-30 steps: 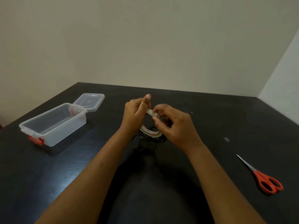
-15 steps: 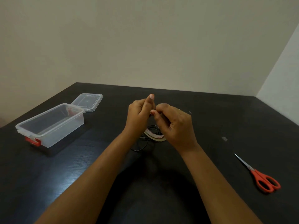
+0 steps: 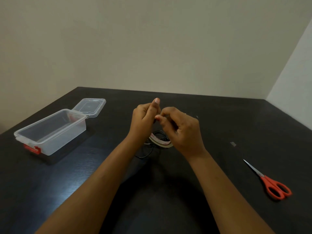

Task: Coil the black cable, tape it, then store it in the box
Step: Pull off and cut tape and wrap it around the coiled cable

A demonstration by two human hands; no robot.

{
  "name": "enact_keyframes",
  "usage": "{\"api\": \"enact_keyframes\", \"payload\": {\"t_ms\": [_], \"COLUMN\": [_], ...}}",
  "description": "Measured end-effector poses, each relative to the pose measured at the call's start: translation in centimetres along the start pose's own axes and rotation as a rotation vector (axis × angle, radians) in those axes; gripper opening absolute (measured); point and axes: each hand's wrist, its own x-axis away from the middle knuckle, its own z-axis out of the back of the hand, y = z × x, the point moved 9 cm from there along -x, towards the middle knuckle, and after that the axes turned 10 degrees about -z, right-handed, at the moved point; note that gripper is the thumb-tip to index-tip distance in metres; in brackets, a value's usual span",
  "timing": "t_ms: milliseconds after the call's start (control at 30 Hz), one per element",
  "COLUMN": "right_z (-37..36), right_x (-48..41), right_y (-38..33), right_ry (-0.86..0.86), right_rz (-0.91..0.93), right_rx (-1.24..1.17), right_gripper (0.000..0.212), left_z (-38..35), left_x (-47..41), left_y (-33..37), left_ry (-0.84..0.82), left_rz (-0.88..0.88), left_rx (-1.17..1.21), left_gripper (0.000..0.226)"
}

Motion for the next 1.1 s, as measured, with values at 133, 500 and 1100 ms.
{"api": "enact_keyframes", "payload": {"t_ms": [133, 500, 1100], "right_z": [0.32, 0.02, -0.11], "right_x": [0.08, 0.24, 0.31], "right_y": [0.04, 0.22, -0.05], "right_ry": [0.056, 0.065, 0.047], "right_rz": [0.009, 0.036, 0.054], "right_rx": [0.016, 0.070, 0.082], "right_gripper": [0.013, 0.026, 0.027], "left_z": [-0.21, -0.14, -0.10], "left_x": [0.11, 0.16, 0.11], "left_y": [-0.05, -0.32, -0.79], "left_ry": [-0.011, -0.012, -0.029], "left_rz": [0.013, 0.033, 0.057], "left_rx": [0.007, 0.022, 0.054], "left_gripper": [0.047, 0.047, 0.049]}}
